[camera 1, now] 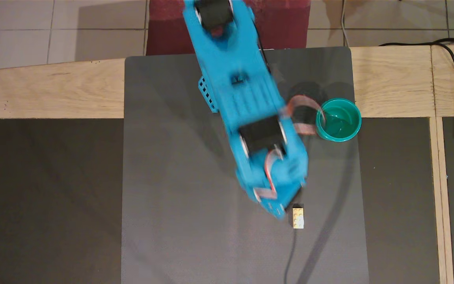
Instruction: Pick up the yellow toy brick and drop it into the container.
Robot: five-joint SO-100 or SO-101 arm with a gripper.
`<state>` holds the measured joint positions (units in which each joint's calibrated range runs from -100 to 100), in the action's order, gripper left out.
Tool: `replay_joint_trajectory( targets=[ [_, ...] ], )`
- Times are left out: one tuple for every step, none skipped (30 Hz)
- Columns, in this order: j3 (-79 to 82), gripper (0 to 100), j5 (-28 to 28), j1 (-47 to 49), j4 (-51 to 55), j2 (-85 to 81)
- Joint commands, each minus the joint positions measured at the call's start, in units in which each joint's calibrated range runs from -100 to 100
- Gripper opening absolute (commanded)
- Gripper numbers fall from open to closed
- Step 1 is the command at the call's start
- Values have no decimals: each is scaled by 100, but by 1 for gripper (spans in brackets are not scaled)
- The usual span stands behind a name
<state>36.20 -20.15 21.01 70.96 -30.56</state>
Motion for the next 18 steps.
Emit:
replay_joint_trajectory(
  targets=[
    [-570, 0, -71, 23, -37, 433],
    [-678, 0, -71, 23, -46, 568],
    [-813, 0, -71, 23, -46, 712],
    [-940, 0, -71, 38, -46, 847],
    [-1075, 0, -76, 100, -46, 965],
    [-1120, 0, -76, 139, -46, 1015],
    [-1238, 0, -76, 224, -28, 1150],
    [-1319, 0, -76, 325, -28, 1251],
    [-1382, 0, -76, 448, -19, 1352],
    [-1418, 0, -76, 557, -11, 1454],
    [-1427, 0, -76, 688, -28, 1555],
    [-1436, 0, -76, 812, -46, 1648],
    [-1463, 0, -76, 882, -46, 1707],
    [-1499, 0, -76, 951, -46, 1782],
    [-1563, 0, -76, 1013, -46, 1917],
    [-1608, 0, -81, 1021, -46, 2002],
    [-1689, 0, -149, 1060, -37, 2145],
    [-1752, 0, -249, 1083, -2, 2314]
  ],
)
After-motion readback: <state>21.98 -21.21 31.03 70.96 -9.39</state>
